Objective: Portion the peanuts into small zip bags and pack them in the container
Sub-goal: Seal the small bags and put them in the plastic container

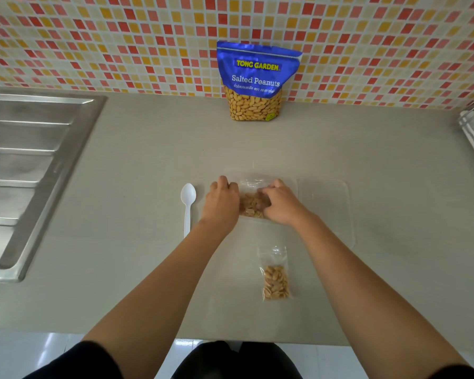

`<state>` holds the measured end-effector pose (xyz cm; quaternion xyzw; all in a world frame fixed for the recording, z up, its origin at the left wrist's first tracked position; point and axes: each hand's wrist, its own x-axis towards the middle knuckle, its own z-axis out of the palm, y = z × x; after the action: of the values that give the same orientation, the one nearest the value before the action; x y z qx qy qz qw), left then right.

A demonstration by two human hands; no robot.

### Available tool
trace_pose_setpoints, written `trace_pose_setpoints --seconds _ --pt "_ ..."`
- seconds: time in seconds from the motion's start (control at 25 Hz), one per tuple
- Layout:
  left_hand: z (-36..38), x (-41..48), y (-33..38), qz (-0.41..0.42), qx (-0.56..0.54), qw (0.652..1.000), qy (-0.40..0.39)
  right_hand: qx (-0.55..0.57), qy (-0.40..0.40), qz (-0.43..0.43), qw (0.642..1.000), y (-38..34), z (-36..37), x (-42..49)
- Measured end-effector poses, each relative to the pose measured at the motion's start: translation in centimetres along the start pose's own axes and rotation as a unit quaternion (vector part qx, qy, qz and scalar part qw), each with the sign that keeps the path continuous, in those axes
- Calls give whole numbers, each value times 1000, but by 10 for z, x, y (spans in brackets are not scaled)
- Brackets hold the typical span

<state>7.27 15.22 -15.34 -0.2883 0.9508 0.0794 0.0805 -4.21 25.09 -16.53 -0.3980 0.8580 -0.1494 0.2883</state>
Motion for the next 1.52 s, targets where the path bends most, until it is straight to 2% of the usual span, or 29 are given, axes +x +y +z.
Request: trace_pose_setpoints --seconds 0.12,0.24,0.28,0.36,0.44,0.48,0.56,0.68,0.84,0.92,1.04,1.16,1.28,1.32,1.4,1.52 --pt "5 -1 -7 -33 13 999 28 -20 -6 -31 999 4 3 0" --pt "7 -3 -9 -28 15 999 34 -21 14 -78 997 5 1 -3" --pt "5 -6 -9 -22 -7 998 51 -6 42 -100 994 5 1 -7" --pt "0 -15 -8 -10 -119 984 130 27 166 -116 979 9 3 -17" --pt "1 -36 -1 17 -240 946 219 34 303 -53 951 20 10 -29" --pt "5 -49 4 30 -275 933 230 38 329 0 944 25 12 -34" --pt "20 -77 21 22 -309 941 136 53 301 90 948 34 16 -36" --pt "42 -102 49 -46 -251 966 -36 95 261 98 956 38 17 -31" --pt "49 -97 66 -112 -279 950 -87 146 276 82 946 40 19 -28" --pt "49 -95 68 -119 -295 944 -92 171 283 78 941 41 19 -29" --pt "49 -105 67 -62 -358 930 -58 191 279 78 938 41 20 -29" --pt "33 -111 54 -49 -477 877 -28 216 272 77 935 44 22 -28" --pt "1 -86 40 -73 -573 814 55 230 277 72 930 46 23 -27" --pt "-8 -70 36 -85 -576 809 84 233 279 73 929 46 23 -28" --pt "-17 -32 33 -101 -548 826 90 243 277 75 926 44 24 -29" --pt "-12 12 44 -102 -494 863 20 260 285 62 921 43 25 -31"
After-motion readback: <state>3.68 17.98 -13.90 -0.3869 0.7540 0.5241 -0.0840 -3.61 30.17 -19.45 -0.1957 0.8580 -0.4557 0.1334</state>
